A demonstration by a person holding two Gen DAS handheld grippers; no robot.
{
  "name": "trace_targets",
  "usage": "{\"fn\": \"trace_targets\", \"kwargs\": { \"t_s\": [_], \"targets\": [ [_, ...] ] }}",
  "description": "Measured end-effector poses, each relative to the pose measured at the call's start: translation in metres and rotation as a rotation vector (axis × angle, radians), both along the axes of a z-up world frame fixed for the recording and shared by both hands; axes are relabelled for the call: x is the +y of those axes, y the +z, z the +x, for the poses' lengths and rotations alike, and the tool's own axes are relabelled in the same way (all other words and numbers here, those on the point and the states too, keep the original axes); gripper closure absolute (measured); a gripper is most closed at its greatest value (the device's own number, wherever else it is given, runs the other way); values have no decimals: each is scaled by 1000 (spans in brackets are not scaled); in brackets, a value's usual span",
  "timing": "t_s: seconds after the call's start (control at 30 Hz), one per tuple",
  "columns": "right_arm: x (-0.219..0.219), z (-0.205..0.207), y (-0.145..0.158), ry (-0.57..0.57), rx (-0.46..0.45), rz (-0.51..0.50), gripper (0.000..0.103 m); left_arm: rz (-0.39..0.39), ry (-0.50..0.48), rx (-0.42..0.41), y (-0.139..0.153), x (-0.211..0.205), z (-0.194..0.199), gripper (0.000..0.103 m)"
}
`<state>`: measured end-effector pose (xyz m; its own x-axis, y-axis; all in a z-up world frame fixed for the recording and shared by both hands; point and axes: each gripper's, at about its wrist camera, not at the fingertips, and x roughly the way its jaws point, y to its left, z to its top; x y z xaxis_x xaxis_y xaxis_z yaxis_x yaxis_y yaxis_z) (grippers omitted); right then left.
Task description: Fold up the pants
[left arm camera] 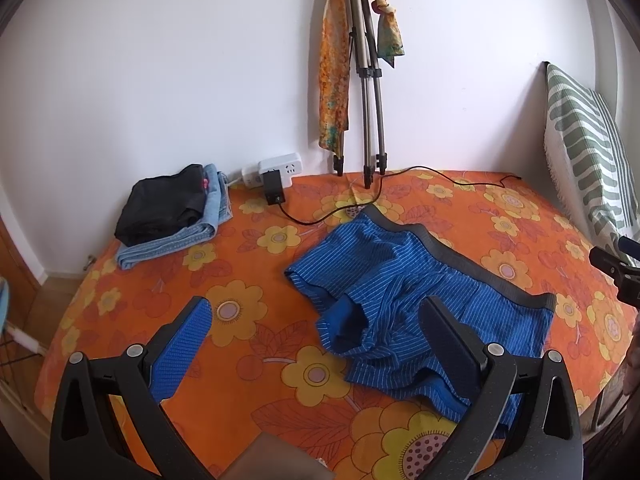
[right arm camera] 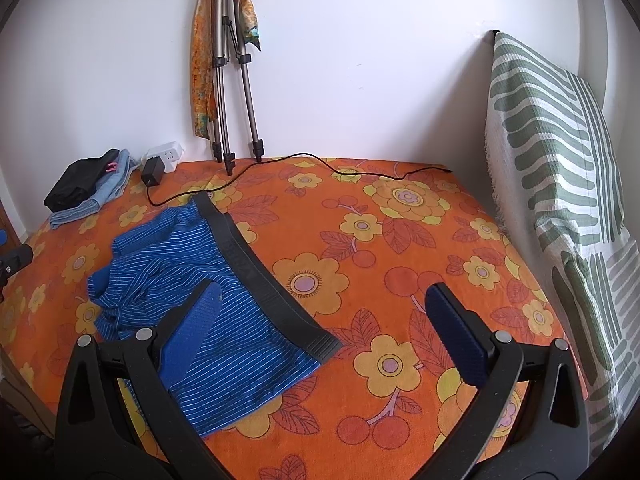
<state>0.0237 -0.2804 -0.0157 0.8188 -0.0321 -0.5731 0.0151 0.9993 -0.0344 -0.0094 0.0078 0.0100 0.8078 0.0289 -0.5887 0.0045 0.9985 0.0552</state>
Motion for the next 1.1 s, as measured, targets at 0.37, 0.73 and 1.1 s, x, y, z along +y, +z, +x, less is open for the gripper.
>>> {"fn": "trace_targets", "kwargs": {
  "t_s": [0.37,0.73,1.1],
  "targets": [
    [-1,0,0,1,1,1,0,-2,2,-1,1,0,0,0],
    [-1,0,0,1,1,1,0,-1,6,-8,3,0,-1,0],
    [-1,0,0,2,2,1,0,-2,9,-12,3,1,-1,0]
  ]
}}
